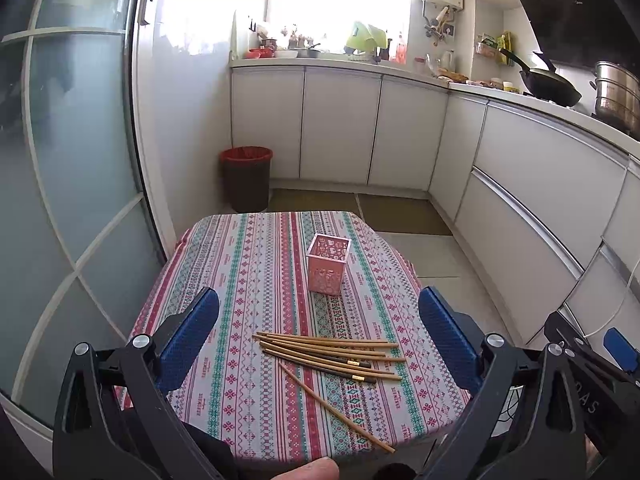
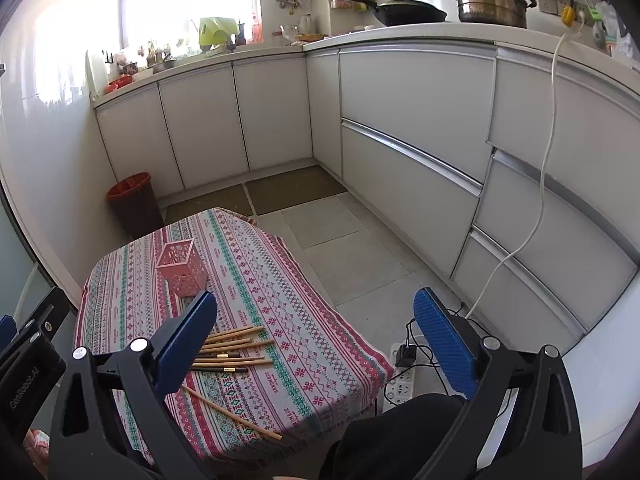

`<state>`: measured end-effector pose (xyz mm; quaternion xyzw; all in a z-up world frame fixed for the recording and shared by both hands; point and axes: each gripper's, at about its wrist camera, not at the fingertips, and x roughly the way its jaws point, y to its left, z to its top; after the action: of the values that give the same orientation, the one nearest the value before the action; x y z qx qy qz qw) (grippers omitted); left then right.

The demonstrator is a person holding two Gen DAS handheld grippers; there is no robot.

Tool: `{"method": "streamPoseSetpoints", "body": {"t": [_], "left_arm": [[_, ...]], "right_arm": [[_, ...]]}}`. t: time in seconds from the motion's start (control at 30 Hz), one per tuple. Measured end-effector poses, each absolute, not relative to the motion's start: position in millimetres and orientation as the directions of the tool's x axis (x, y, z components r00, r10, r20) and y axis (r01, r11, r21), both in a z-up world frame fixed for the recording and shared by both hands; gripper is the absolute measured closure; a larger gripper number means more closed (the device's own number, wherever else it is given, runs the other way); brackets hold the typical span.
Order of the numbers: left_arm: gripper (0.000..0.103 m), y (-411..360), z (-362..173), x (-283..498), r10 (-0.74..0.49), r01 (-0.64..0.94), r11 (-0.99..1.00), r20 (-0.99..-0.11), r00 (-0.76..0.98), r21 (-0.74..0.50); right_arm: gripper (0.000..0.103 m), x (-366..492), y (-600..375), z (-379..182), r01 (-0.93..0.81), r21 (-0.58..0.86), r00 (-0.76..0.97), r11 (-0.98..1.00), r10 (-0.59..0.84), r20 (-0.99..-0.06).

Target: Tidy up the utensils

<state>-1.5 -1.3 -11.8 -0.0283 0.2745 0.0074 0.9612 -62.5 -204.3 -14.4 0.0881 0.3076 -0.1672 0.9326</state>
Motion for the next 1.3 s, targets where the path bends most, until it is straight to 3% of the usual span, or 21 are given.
{"method": "streamPoseSetpoints", "body": {"t": [1.3], "left_arm": [[0.007, 2.8, -18.4, 2.8, 0.002, -0.04, 0.998, -0.549, 0.836, -0.056]], "right_arm": [[0.007, -58.8, -206.3, -20.5, 0.363, 0.066, 0.74, 0.929, -0.245, -0.627]]}}
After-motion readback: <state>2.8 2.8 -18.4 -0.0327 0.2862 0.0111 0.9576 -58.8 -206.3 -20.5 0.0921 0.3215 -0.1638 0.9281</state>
